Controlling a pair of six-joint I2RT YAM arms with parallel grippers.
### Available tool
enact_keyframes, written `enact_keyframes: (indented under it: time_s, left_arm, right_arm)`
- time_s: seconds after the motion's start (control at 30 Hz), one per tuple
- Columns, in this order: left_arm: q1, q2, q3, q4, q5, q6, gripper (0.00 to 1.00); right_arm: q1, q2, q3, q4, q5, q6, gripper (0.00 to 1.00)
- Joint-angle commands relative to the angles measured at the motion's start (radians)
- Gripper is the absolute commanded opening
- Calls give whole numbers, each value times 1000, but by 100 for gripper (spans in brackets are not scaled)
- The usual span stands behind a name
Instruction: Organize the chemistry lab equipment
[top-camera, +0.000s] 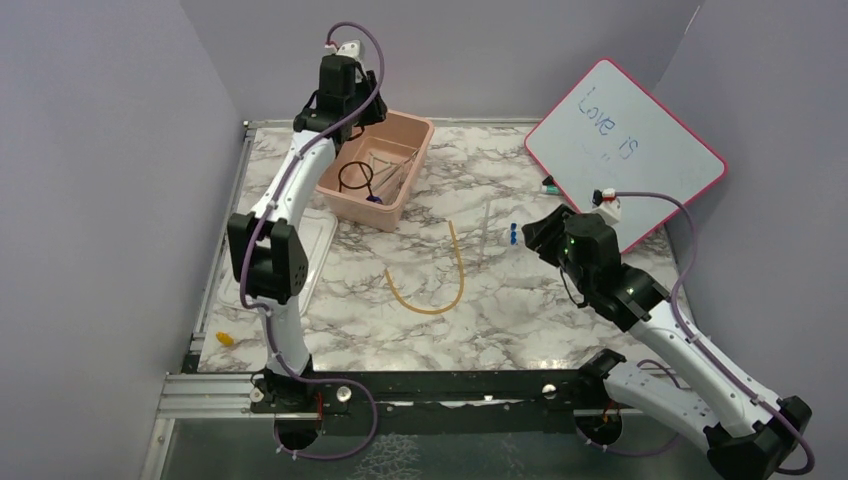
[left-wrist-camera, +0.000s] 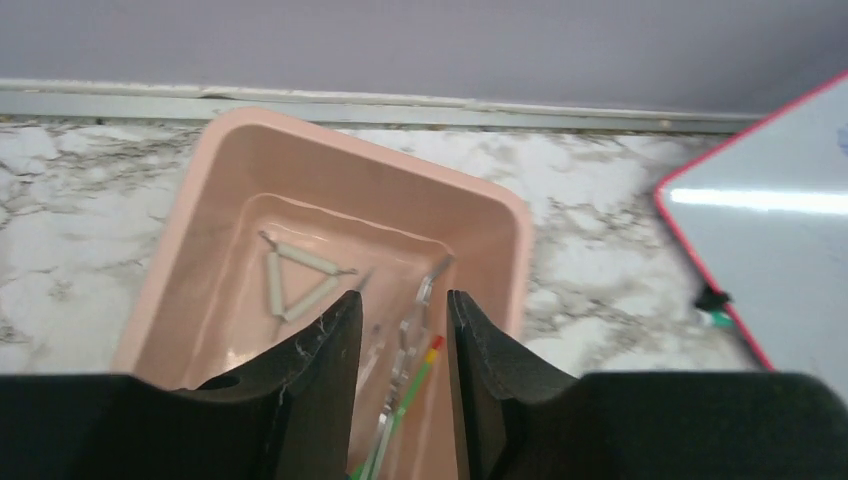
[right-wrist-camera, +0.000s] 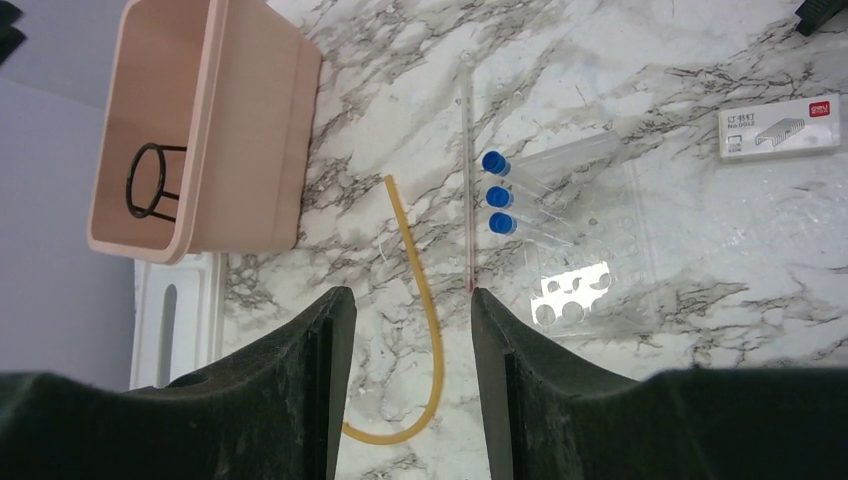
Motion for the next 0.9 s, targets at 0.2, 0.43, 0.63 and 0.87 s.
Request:
enact_keyframes:
  time_s: [0.2, 0.43, 0.63, 0.87]
  left_arm:
    - [-265, -243, -228, 60, 101, -110, 42]
    - [-419, -230, -352, 91, 99, -163, 43]
    - [-509, -104, -359, 77, 87, -193, 33]
    - [-552, 96, -194, -56, -11, -132, 32]
  right_arm:
    - [-5, -126, -19, -17, -63, 25, 51]
    - [-6, -194, -31, -52, -48, 44, 51]
    - [-6, -229, -47, -50, -41, 40, 50]
    - [-6, -220, -48, -84, -16, 55, 50]
